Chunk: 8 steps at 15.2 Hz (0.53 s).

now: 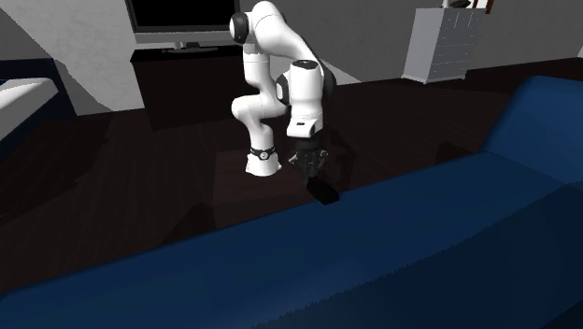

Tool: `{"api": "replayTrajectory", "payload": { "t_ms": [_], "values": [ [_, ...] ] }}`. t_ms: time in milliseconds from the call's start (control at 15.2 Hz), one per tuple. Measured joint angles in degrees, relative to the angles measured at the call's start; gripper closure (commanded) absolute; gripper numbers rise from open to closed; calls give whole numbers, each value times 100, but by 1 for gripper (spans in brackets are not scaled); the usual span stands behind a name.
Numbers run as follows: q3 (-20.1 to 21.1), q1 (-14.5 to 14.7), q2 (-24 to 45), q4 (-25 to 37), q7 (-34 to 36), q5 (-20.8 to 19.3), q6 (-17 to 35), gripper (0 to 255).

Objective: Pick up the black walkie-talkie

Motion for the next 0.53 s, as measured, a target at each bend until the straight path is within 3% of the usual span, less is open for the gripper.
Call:
{"api": "replayTrajectory", "payload": {
  "t_ms": [528],
  "values": [
    [-15, -10, -225, 380, -7, -2, -605, 255]
  ]
}}
